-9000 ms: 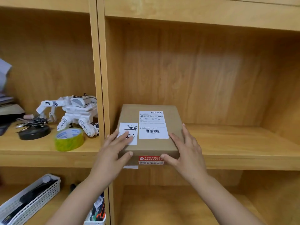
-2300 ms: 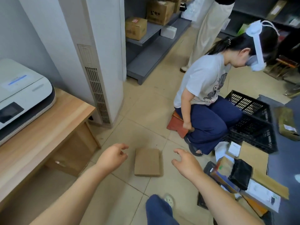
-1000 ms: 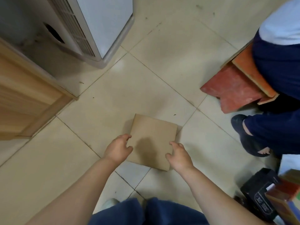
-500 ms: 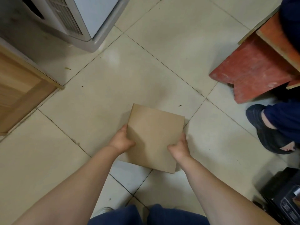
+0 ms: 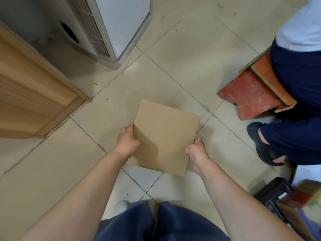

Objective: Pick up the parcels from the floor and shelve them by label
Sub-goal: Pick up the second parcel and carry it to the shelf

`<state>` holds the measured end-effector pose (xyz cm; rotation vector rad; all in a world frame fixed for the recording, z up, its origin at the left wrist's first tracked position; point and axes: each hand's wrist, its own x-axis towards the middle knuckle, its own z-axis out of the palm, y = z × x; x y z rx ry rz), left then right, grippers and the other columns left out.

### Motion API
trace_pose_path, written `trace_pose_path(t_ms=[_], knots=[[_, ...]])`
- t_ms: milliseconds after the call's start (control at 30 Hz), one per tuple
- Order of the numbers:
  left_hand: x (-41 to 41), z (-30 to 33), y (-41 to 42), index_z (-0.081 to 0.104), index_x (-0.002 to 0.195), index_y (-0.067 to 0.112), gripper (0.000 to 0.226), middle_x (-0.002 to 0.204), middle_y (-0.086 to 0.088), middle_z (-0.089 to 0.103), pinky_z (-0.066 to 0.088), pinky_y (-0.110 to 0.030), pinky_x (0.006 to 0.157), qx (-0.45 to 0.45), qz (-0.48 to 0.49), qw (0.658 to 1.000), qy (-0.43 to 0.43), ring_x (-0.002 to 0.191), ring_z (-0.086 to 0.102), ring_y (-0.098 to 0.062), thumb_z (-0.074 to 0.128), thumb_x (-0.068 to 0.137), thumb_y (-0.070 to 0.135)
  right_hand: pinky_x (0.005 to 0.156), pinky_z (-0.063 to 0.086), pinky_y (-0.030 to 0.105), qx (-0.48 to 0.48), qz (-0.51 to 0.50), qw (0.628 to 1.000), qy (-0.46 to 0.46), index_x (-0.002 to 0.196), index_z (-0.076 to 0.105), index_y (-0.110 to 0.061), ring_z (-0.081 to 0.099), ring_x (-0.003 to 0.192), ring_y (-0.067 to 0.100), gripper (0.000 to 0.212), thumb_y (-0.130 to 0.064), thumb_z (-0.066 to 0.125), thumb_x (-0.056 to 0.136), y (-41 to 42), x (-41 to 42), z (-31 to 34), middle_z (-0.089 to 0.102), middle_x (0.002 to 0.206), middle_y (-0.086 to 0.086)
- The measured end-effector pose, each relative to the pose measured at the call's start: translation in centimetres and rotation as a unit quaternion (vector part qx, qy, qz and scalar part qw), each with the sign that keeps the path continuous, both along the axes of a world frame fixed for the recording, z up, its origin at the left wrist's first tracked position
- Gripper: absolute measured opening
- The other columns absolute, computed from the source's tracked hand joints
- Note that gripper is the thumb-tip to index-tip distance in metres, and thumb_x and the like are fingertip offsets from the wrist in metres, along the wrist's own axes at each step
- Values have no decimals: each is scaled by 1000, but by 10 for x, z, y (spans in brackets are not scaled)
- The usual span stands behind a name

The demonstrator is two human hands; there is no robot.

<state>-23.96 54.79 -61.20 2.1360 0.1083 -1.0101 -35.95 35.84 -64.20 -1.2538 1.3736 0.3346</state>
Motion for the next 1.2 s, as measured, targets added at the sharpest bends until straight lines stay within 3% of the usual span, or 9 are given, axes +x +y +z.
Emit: trace_pose_path(t_ms=[167,267,500,567,667,767,867,1033,1200], knots=[[8,112,10,22,143,19,80,135,-8,34,35,-45,105,-9,13,999,-36,126,33,-29,64,75,16,56,37,27,-9,14,998,-59,119,41,-20,45,98,23,81,-5,39,39,0,14,107,36,120,4],[13,185,17,22,143,17,95,136,-9,33,34,-45,106,-4,17,997,-70,126,33,-30,76,65,22,58,37,26,-28,29,996,-81,137,36,-19,44,108,22,101,-7,41,37,6,28,182,32,127,2],[29,361,45,22,143,22,100,135,-7,32,33,-47,107,-47,53,989,-133,127,31,-29,80,61,24,56,29,25,-43,62,989,-128,129,40,-26,43,118,25,95,-12,47,36,25,56,355,34,144,9],[34,410,56,24,142,25,93,133,-7,33,34,-48,106,-63,66,985,-150,127,32,-29,76,66,23,62,33,26,-24,66,985,-157,128,36,-32,44,125,27,99,-21,58,32,27,63,400,33,148,10],[39,469,74,22,141,33,83,132,-4,32,35,-50,105,-98,85,979,-157,126,32,-28,69,73,24,84,44,41,-2,56,978,-202,143,22,-36,46,125,23,111,-37,69,43,36,75,472,32,149,0],[40,521,93,17,140,43,83,131,-1,28,33,-51,106,-133,115,971,-162,125,33,-29,66,73,33,97,40,49,-3,79,968,-238,142,24,-40,43,127,18,96,-57,67,59,52,85,542,28,151,-6],[36,558,117,13,141,45,82,143,-3,20,29,-51,109,-156,133,964,-169,131,27,-31,63,76,40,101,33,51,-12,96,961,-260,146,18,-35,37,132,19,77,-55,55,82,71,93,590,29,149,-9],[30,589,161,18,141,42,70,132,2,26,33,-33,96,-205,162,949,-178,119,35,-20,59,84,32,105,31,54,-32,141,952,-270,144,26,-32,37,127,19,69,-59,49,84,111,102,636,37,142,-11],[28,610,201,28,137,36,49,134,10,40,38,-34,89,-275,188,929,-159,111,48,-11,45,92,23,103,35,53,-24,159,949,-273,135,38,-30,46,116,20,54,-60,33,91,147,108,664,48,130,-5]])
